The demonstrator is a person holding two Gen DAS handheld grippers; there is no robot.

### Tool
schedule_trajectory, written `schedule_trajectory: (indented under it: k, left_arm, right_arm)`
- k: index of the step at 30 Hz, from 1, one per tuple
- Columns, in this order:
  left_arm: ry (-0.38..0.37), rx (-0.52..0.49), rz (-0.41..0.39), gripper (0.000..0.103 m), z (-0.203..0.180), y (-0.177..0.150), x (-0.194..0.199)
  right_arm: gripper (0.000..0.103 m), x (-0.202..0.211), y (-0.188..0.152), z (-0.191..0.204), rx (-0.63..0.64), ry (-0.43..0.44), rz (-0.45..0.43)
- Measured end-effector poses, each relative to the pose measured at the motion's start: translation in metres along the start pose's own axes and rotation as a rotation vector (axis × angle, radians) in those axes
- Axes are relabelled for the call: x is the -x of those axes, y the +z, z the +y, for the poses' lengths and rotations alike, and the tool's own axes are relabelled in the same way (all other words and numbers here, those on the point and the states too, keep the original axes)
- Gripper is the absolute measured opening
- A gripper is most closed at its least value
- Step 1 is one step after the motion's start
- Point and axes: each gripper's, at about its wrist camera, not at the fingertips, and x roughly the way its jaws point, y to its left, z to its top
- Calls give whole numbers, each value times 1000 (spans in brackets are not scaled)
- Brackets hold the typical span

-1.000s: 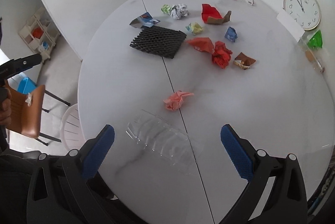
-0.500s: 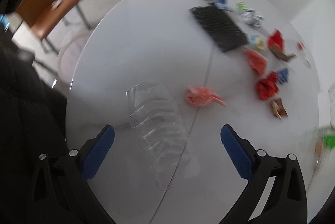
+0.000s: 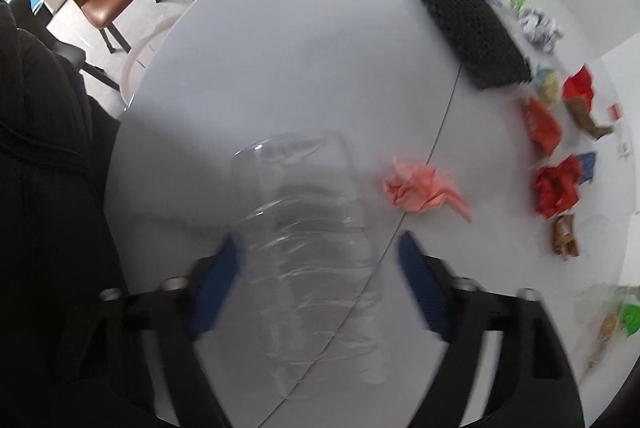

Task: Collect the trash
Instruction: 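Grasp the black foam net with the left gripper while the right gripper grasps the clear bottle, then carry net and bottle to the white bin and release both grippers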

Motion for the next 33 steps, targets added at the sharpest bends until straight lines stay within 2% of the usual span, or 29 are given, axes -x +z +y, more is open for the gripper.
schedule_trajectory:
  k: [7,11,14,16,20,24,26,28,31,33]
  left_arm:
    - [39,-390,-39,95,-32,31,-43]
    - [24,-521,-36,95,-40,41,-66]
    - [-7,-581,-20,85,-42,46,-79]
    - [-47,-601,10,75,-39,50,-88]
    - [-150,-561,53,59,-28,59,-98]
    - [-284,-475,103,39,-15,68,-108]
    - [-320,-425,106,30,-8,71,-110]
    - [-387,-334,116,9,2,76,-110]
    - [-470,-204,107,10,13,79,-101]
    - [-489,-154,89,10,15,75,-92]
  right_arm:
    - [66,11,-5,-16,-137,42,-15]
    - [66,32,-13,-33,-289,72,-63]
    - [66,42,-19,-43,-392,89,-95]
    - [66,46,-22,-49,-444,94,-108]
    - [66,49,-29,-65,-562,113,-143]
    - [66,55,-35,-78,-671,137,-187]
    - [66,59,-39,-87,-736,153,-222]
    - [66,62,-41,-92,-780,156,-248]
    - [66,66,-45,-98,-827,159,-280]
    - [66,69,-47,-101,-849,153,-296]
